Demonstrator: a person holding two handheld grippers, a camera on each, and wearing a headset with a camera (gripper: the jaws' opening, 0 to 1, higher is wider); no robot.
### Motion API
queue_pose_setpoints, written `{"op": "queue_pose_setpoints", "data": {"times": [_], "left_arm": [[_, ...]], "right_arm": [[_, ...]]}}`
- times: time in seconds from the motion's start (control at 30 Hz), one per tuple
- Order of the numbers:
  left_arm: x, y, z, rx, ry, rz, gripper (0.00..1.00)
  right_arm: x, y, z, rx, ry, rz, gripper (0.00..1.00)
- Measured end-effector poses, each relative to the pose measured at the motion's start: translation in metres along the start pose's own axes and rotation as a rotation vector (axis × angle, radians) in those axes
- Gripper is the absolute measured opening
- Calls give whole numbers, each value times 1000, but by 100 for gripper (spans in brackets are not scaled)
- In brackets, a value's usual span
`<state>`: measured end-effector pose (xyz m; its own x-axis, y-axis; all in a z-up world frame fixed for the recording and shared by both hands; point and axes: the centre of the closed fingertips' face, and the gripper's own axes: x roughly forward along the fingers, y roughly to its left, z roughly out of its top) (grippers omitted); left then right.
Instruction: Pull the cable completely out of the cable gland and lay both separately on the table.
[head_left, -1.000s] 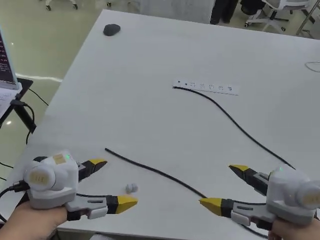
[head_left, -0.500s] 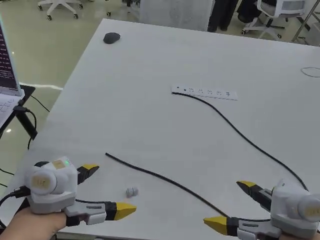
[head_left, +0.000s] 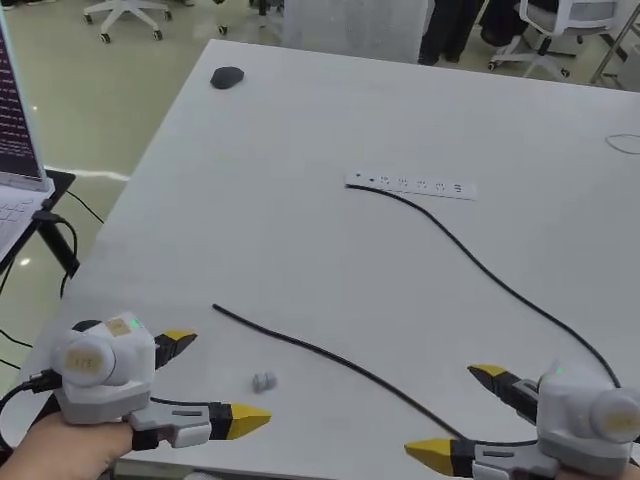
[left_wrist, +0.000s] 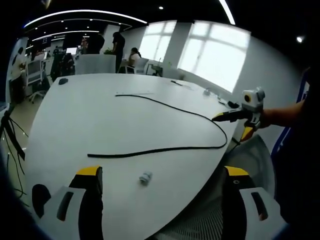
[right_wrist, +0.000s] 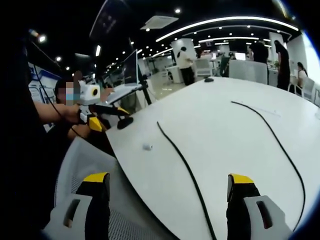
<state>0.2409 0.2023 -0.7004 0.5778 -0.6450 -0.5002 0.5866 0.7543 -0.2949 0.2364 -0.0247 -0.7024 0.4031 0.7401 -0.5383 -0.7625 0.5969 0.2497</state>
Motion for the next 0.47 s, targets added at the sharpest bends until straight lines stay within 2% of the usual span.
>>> {"op": "queue_pose_setpoints", "data": {"times": [0.13,0.47], "left_arm": [[0,0,4,-4,-15,5,99],[1,-2,1,-18,-15,7,98]], "right_arm": [[-1,2,-4,-3,8,4,99],[-1,7,-11,-25,39,14,98]]}}
